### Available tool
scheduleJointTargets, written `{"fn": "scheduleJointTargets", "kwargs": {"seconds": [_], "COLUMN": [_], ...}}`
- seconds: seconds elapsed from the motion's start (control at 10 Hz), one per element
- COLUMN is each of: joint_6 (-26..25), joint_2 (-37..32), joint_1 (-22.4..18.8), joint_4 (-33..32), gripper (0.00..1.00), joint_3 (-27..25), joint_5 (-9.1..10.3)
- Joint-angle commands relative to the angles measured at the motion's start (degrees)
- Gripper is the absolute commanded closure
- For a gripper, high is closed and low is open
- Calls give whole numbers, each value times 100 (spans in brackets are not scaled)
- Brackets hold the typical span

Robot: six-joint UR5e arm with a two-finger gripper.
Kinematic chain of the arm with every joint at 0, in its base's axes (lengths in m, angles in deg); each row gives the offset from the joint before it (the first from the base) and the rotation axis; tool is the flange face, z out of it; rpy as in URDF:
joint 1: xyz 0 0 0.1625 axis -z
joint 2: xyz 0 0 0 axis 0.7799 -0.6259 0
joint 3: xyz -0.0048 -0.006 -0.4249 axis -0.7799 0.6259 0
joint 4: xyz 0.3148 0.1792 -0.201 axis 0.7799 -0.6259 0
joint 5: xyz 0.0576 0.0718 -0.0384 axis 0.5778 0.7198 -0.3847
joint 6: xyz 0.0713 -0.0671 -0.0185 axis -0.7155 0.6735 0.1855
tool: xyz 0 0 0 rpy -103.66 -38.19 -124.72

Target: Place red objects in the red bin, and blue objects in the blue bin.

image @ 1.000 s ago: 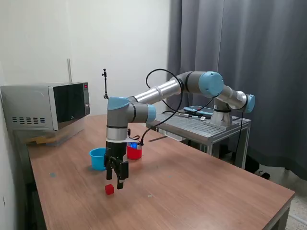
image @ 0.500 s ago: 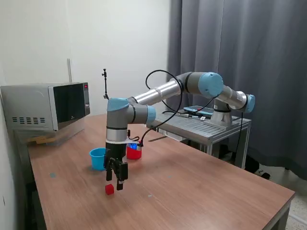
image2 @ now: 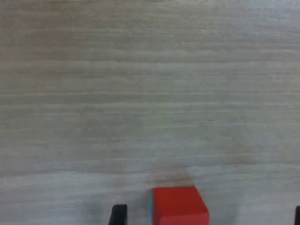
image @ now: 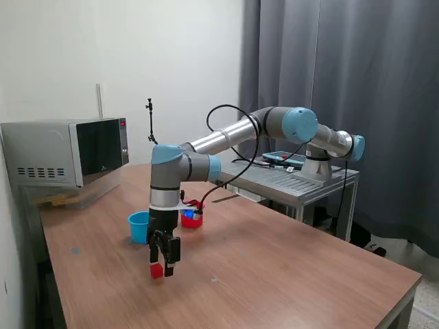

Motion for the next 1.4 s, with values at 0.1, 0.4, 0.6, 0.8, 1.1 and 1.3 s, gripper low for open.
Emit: {"fn": "scheduleJointTargets", "kwargs": {"seconds": [0.1,0.4,0.6,0.8,1.1,1.3], "joint_6": [0,0,0,0,9,0], "joint_2": [26,35,35,35,26,-26], "joint_1": [3,12,12,12,3,3], "joint_4": [0,0,0,0,-9,0], "gripper": [0,0,100,100,100,100], "joint_3": [22,40,40,40,40,40], "joint_5": [-30,-39,-48,-48,-56,-92]}}
